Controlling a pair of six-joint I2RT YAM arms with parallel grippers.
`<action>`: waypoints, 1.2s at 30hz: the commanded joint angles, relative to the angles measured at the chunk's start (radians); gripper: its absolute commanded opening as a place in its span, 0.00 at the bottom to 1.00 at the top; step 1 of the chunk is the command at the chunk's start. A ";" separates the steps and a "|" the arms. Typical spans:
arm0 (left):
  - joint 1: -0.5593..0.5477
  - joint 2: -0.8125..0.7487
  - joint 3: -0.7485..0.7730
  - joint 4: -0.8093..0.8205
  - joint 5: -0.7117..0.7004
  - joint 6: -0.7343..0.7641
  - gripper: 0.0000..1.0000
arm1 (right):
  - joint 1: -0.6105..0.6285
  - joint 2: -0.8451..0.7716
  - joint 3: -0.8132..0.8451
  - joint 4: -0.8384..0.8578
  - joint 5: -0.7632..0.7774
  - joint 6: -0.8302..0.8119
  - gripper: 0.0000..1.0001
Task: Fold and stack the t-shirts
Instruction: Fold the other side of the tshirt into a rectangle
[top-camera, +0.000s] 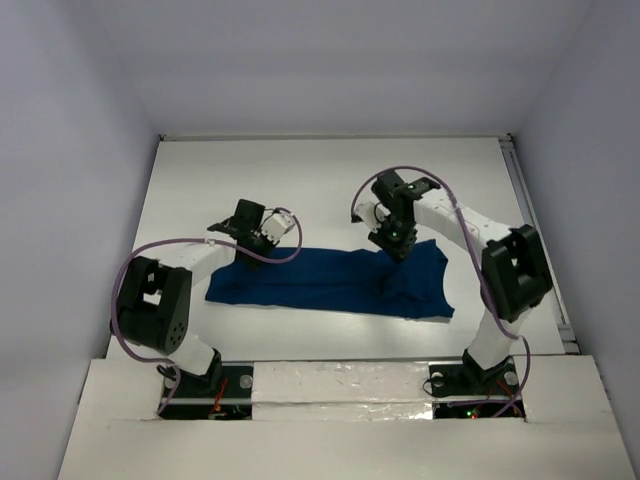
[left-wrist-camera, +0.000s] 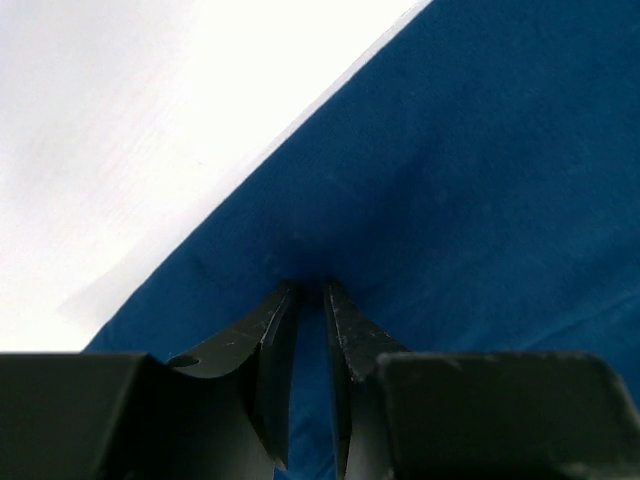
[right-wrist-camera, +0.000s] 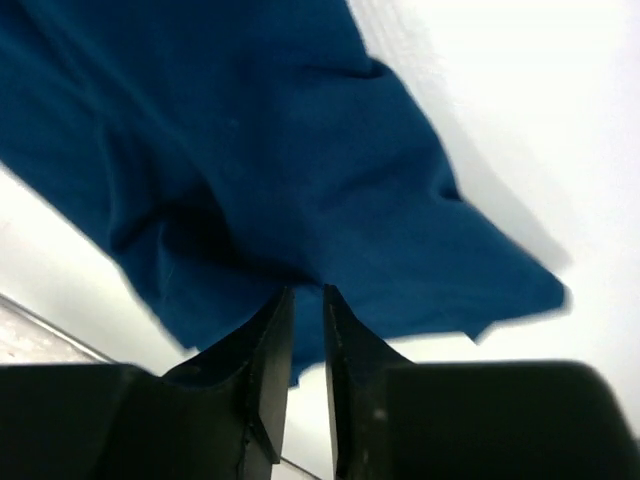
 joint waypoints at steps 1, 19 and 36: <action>-0.006 0.021 0.014 0.044 -0.013 0.010 0.15 | -0.001 0.066 -0.049 0.021 -0.002 0.043 0.23; -0.006 0.134 -0.049 0.090 -0.016 0.024 0.14 | -0.001 0.274 -0.047 0.059 0.040 0.067 0.25; -0.006 0.016 -0.032 0.052 -0.095 0.011 0.22 | -0.001 0.380 0.116 -0.027 0.026 0.063 0.23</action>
